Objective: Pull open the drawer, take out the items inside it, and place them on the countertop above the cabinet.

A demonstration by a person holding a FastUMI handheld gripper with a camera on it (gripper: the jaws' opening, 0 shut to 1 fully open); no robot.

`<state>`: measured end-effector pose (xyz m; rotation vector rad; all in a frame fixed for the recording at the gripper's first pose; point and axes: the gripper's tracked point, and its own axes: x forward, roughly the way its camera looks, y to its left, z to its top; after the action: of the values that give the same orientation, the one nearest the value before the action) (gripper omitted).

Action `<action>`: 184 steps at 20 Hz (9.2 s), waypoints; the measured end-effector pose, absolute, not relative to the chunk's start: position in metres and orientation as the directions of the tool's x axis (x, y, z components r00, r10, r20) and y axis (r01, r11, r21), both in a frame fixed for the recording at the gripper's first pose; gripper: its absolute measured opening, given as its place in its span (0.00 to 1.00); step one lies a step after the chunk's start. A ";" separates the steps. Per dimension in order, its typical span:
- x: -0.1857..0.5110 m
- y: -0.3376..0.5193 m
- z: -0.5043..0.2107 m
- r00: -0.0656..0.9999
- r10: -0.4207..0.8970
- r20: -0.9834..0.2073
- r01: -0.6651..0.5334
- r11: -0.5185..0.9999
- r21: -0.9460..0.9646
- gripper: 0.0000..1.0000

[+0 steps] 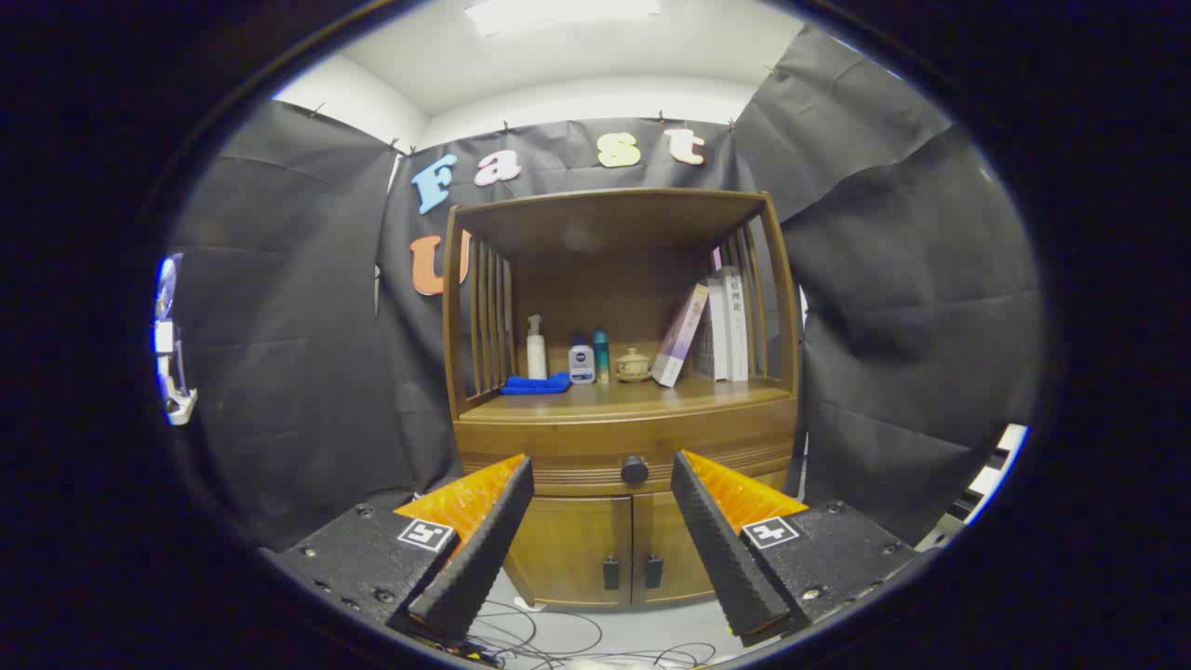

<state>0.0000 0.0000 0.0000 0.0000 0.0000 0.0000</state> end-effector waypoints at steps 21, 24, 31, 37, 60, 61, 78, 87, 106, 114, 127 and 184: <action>0.009 -0.003 -0.010 1.000 0.024 -0.015 -0.024 1.000 -0.020 0.98; 0.026 -0.005 -0.022 0.998 0.040 -0.037 -0.041 0.999 -0.026 0.98; 0.099 -0.018 -0.060 0.995 0.040 -0.086 -0.043 0.999 -0.031 0.98; 0.189 -0.048 -0.091 0.990 -0.037 -0.135 0.030 0.998 -0.056 0.98; 0.258 -0.061 -0.119 0.964 -0.050 -0.262 0.051 0.999 -0.003 0.40; 0.257 -0.061 -0.119 0.963 -0.050 -0.266 0.050 0.999 -0.009 0.39; 0.126 -0.062 -0.127 0.966 -0.048 -0.255 0.046 0.999 -0.013 0.36; 0.082 -0.055 -0.138 0.966 -0.033 -0.258 0.030 0.999 -0.014 0.36; 0.025 -0.070 -0.109 0.926 0.005 -0.378 0.018 0.998 0.057 0.89; 0.052 -0.095 -0.006 0.927 0.011 -0.374 -0.012 1.000 0.000 0.99; 0.195 -0.054 -0.008 0.691 -0.012 -0.722 0.005 1.000 -0.013 0.98; 0.268 -0.049 0.007 0.462 -0.053 -0.885 0.192 0.981 0.041 0.48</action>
<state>0.2678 -0.0490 0.0068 0.1420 1.0812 -0.1512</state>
